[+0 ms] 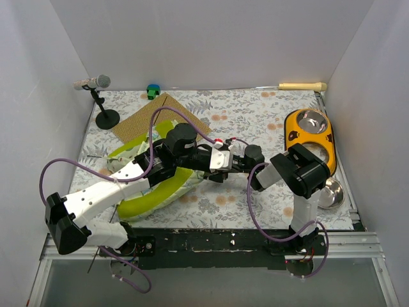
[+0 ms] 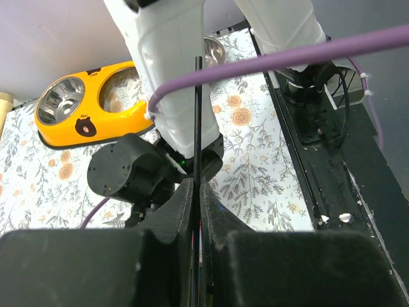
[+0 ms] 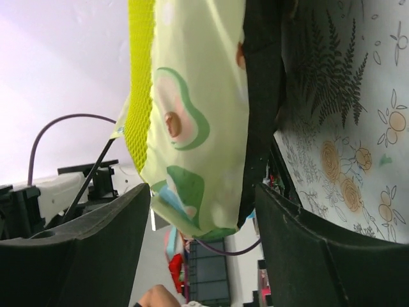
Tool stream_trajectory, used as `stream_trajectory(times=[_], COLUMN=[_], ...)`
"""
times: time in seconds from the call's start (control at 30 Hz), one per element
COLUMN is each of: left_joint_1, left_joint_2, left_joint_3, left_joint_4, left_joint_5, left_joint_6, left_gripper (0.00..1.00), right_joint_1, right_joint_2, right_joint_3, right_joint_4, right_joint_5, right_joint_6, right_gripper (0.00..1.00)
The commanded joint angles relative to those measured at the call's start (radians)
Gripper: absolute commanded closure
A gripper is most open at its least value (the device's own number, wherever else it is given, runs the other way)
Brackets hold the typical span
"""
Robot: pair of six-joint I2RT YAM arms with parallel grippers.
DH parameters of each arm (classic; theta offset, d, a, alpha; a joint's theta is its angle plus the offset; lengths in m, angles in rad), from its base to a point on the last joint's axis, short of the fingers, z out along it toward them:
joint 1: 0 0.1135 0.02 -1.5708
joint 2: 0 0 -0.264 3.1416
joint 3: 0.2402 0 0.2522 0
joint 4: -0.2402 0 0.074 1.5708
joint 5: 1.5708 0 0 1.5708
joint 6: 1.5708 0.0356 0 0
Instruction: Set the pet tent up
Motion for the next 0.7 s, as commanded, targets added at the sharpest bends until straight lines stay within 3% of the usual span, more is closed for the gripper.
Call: stream_trajectory(times=[0.0, 0.27, 0.43, 0.53, 0.6, 0.67], left_joint_1=[0.004, 0.007, 0.007, 0.009, 0.009, 0.011], left_joint_2=[-0.048, -0.054, -0.053, -0.051, -0.047, -0.045], left_joint_3=[0.04, 0.044, 0.044, 0.044, 0.044, 0.043], left_joint_4=[0.026, 0.045, 0.042, 0.045, 0.046, 0.048], left_joint_5=[-0.014, -0.025, -0.02, -0.02, -0.019, -0.017], left_joint_6=[-0.02, -0.04, -0.04, -0.04, -0.038, -0.037], left_gripper=[1.0, 1.0, 1.0, 1.0, 1.0, 1.0], right_joint_1=[0.017, 0.04, 0.046, 0.06, 0.072, 0.078], right_joint_2=[0.056, 0.131, 0.143, 0.127, 0.11, 0.1], right_joint_3=[0.037, 0.093, 0.12, 0.125, 0.129, 0.13], right_joint_4=[0.324, 0.416, 0.454, 0.479, 0.483, 0.474], right_joint_5=[0.012, 0.049, 0.066, 0.074, 0.078, 0.081], right_joint_6=[0.061, 0.166, 0.212, 0.23, 0.23, 0.23], right_gripper=[0.29, 0.33, 0.16, 0.14, 0.19, 0.4])
